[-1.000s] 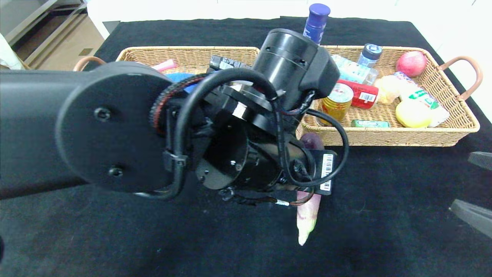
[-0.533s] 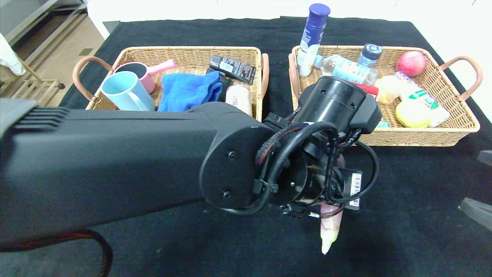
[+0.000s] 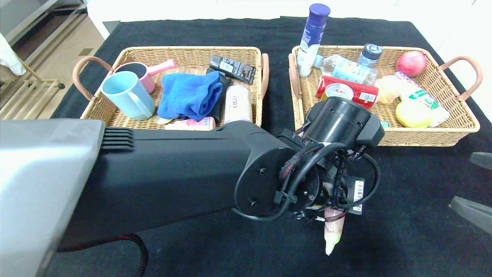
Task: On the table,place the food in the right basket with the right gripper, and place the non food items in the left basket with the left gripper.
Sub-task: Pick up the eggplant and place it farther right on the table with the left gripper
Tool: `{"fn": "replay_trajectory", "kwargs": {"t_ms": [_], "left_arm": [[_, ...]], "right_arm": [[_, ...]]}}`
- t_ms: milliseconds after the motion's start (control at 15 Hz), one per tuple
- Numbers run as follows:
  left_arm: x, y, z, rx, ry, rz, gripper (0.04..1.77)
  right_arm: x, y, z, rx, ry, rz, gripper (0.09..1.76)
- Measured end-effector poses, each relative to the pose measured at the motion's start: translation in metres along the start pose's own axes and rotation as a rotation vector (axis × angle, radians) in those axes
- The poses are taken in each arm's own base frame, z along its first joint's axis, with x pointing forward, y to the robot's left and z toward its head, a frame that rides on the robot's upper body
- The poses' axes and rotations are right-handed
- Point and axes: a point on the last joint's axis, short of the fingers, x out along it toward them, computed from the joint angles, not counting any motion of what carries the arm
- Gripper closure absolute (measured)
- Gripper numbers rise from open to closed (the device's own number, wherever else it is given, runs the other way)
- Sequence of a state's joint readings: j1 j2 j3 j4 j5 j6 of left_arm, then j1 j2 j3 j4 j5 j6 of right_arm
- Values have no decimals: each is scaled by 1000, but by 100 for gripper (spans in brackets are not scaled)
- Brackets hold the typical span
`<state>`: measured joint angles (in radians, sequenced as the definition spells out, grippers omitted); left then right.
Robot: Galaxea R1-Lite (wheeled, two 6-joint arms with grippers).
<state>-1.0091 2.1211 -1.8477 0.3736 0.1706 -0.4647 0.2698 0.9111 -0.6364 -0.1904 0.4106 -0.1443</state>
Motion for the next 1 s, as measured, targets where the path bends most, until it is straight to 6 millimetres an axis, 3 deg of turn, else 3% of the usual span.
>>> {"fn": "replay_trajectory", "kwargs": {"t_ms": [133,400,667,1000], "left_arm": [[2,0,-1,1,4,3,106],[2,1,-2,-1,8,7,67],[1,1,-3,0,14,9,44],[-26,3,4,43,1,29,28]], "right_arm": [[0,0,0,1,3,1,14],[1,0,-1,1,5,1,14],[0,0,-1,0,4,0,14],[-2,1,2,0,-12,0,14]]}}
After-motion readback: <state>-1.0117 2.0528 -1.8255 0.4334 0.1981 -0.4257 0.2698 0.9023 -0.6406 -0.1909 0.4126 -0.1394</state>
